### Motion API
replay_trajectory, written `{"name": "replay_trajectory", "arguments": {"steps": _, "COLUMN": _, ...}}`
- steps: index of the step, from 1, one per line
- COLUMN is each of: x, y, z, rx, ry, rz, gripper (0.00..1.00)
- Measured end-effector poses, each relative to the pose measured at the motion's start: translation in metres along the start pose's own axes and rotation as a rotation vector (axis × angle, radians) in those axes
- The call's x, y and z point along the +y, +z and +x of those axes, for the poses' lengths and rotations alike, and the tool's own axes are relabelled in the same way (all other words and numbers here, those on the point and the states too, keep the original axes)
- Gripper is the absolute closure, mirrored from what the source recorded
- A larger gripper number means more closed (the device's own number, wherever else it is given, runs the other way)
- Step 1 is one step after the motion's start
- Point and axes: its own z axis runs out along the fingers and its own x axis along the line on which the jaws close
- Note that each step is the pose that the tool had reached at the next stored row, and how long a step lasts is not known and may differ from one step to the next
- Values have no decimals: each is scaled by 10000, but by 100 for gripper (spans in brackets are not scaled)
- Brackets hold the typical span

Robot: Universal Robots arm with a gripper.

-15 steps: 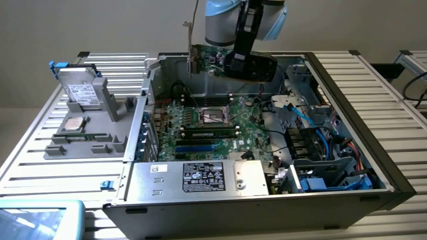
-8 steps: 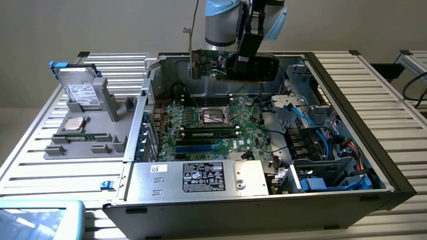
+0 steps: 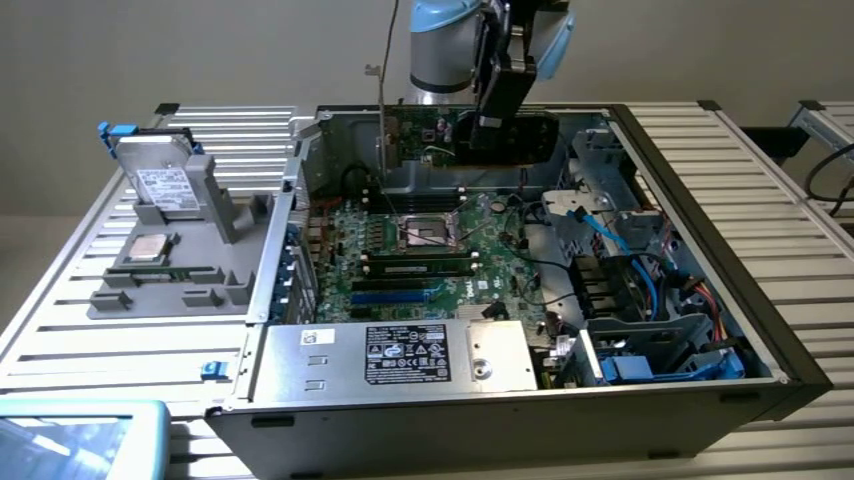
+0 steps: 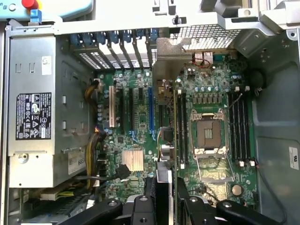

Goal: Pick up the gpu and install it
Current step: 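Insert the gpu into the slot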

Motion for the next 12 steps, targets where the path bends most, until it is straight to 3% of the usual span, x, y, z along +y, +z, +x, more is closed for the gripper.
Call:
{"name": "replay_trajectory", "arguments": {"steps": 6, "x": 8, "y": 12, "z": -1, "rx": 0, "ry": 2, "rz": 0, "gripper": 72}}
{"name": "replay_trajectory", "arguments": {"steps": 12, "x": 123, "y": 81, "z": 3, "rx": -4, "ry": 3, "rz": 45, "gripper": 72}}
